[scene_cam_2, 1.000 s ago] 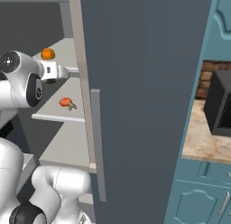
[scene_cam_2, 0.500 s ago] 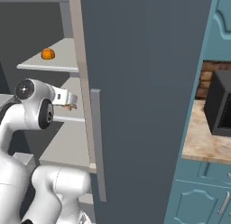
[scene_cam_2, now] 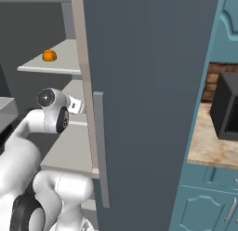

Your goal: Take the orange and kiwi from the highest rack and move them to the second highest rack where the squash and mushroom are located, to maximize freezer space. Close the freezer door after rearranging.

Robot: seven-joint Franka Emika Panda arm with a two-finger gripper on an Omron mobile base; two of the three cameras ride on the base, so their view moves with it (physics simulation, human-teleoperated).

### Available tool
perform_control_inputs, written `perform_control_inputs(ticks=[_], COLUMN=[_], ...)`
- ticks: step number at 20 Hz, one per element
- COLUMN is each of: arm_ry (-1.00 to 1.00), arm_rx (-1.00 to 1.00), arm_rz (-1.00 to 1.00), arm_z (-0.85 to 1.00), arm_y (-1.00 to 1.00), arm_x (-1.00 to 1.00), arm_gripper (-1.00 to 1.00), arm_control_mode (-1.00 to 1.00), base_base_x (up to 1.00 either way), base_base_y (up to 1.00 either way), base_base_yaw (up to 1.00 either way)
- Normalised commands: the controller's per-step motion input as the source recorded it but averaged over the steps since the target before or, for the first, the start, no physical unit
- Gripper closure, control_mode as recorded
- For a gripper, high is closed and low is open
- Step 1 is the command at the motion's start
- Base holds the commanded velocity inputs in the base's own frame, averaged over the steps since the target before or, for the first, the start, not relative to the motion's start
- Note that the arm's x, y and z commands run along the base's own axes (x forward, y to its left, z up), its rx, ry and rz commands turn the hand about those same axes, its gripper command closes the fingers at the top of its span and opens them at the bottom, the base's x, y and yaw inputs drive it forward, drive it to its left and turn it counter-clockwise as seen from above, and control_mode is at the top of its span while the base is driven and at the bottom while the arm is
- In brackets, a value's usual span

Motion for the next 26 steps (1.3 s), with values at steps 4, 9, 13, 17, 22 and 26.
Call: perform_control_inputs(ticks=[4, 9, 13, 17, 22, 26], arm_ry=[0.14, 0.11, 0.01, 0.0, 0.01, 0.01], arm_rx=[0.07, 0.02, 0.0, 0.0, 0.02, 0.02], arm_rz=[-0.09, -0.08, -0.05, -0.03, -0.03, -0.03], arm_z=[-0.1, -0.24, -0.44, -0.38, -0.17, -0.05], arm_y=[0.23, 0.15, 0.0, 0.0, 0.0, 0.0], arm_x=[0.58, 0.57, 0.47, 0.44, 0.46, 0.42], arm_gripper=[1.0, 1.0, 1.0, 1.0, 1.0, -1.0], arm_control_mode=[-1.0, -1.0, -1.0, -1.0, -1.0, -1.0], base_base_x=[0.0, 0.0, 0.0, 0.0, 0.0, 0.0], base_base_y=[0.0, 0.0, 0.0, 0.0, 0.0, 0.0], base_base_yaw=[0.0, 0.0, 0.0, 0.0, 0.0, 0.0])
